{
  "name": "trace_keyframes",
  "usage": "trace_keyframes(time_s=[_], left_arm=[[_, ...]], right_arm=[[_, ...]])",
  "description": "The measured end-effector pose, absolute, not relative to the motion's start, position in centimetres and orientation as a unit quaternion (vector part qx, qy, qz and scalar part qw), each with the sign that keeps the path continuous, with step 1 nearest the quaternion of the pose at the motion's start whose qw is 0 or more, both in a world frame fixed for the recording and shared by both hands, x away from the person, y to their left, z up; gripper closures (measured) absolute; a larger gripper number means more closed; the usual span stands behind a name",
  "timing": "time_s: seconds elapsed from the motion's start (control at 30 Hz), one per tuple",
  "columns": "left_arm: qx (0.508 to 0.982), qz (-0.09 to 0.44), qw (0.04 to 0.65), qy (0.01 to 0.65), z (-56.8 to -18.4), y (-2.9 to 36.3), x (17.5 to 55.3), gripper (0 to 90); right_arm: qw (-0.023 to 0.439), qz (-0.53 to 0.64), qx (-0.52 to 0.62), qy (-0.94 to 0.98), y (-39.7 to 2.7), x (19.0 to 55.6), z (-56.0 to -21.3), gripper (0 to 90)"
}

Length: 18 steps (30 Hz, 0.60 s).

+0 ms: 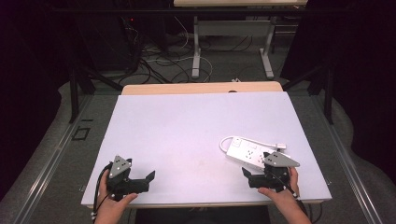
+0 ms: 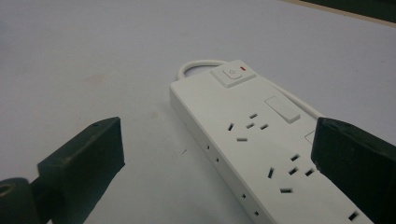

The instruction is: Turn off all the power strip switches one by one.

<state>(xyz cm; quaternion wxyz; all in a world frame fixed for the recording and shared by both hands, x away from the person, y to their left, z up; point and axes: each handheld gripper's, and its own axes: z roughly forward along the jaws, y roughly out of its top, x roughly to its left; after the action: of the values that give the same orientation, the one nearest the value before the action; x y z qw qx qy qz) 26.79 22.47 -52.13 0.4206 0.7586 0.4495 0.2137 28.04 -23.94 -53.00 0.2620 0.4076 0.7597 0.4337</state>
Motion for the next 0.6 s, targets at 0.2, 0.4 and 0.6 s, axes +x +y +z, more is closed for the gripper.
trace_keyframes(time_s=[0.2, 0.4, 0.6], left_arm=[[0.755, 0.213, 0.42, 0.456, -52.0, 22.7, 26.7, 1.5], [0.757, 0.209, 0.414, 0.46, -52.1, 22.6, 26.5, 1.6], [0.755, 0.211, 0.415, 0.461, -52.1, 22.6, 26.3, 1.6]], right_arm=[[0.258, 0.427, 0.406, 0.766, -23.5, 27.8, -53.0, 1.9], [0.252, 0.435, 0.413, 0.759, -23.3, 28.0, -52.9, 2.2], [0.26, 0.428, 0.409, 0.763, -22.8, 28.4, -52.8, 8.4]])
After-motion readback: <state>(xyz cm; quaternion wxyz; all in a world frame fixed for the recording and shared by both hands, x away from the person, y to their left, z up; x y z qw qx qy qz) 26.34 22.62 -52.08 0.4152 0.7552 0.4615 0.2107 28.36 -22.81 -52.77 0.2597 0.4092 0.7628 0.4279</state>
